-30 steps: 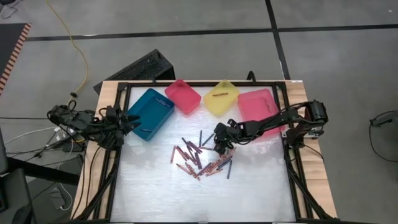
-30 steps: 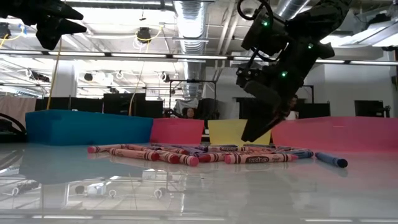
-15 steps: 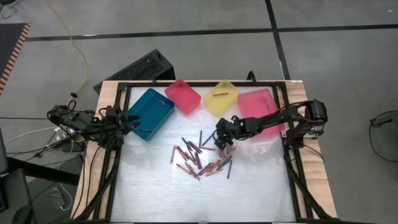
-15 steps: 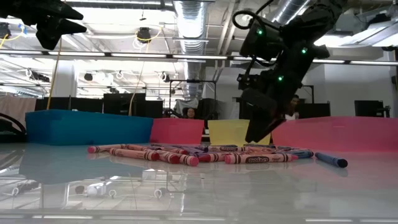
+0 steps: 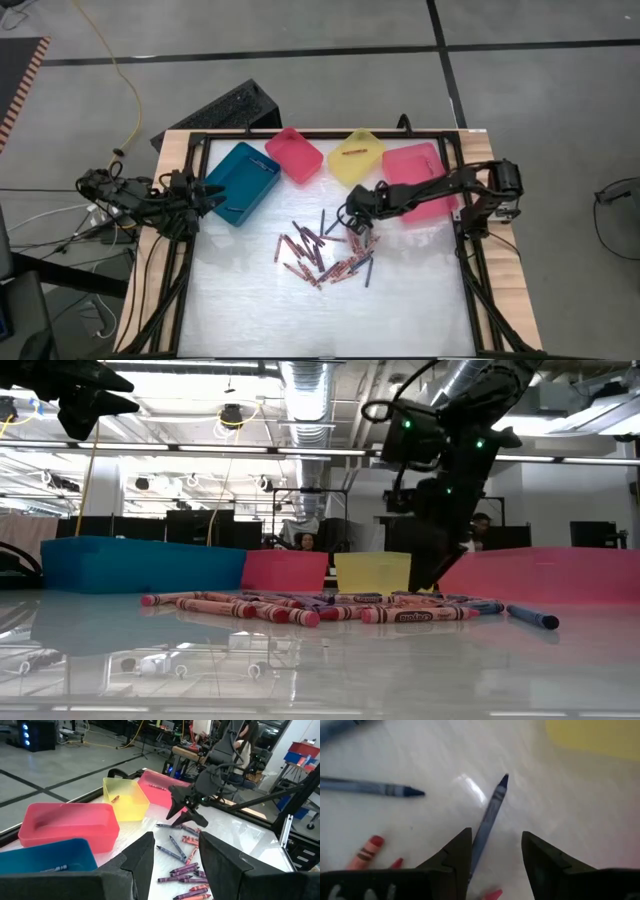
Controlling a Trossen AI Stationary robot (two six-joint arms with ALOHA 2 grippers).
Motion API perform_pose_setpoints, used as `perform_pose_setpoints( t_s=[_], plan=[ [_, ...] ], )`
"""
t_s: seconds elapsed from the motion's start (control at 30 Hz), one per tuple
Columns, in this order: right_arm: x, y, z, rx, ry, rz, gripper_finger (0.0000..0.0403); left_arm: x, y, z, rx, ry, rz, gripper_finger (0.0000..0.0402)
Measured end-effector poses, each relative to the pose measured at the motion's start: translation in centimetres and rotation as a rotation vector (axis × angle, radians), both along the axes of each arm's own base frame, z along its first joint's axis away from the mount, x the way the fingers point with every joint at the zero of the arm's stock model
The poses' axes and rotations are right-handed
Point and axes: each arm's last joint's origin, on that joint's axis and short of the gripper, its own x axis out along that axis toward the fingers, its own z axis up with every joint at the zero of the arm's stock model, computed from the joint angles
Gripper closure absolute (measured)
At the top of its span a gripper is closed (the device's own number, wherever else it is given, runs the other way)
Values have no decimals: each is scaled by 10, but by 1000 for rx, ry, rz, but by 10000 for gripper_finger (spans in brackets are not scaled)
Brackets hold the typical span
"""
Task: Sort crayons
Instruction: Put the blue crayon into the blue bin
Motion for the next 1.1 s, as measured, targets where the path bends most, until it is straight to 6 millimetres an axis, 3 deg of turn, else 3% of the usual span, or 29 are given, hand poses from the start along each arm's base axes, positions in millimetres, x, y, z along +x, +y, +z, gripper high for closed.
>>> perform_pose_setpoints(
  t_s=[0.27,0.37,0.57,0.7,0.87,1.1],
  plan=[
    [4,4,-16,12,48,-18,240,0,0,0,1,3,-1,256],
    [3,4,-17,33,46,-40,272,0,0,0,1,2,-1,256],
    [3,4,-15,51,35,-49,383,0,0,0,1,2,0,256],
    [4,5,-14,55,26,-56,392,0,0,0,1,2,0,256],
    [19,10,4,56,13,-1,400,0,0,0,3,3,0,256],
    [56,13,56,-16,-177,88,400,0,0,-3,12,32,0,256]
  ],
)
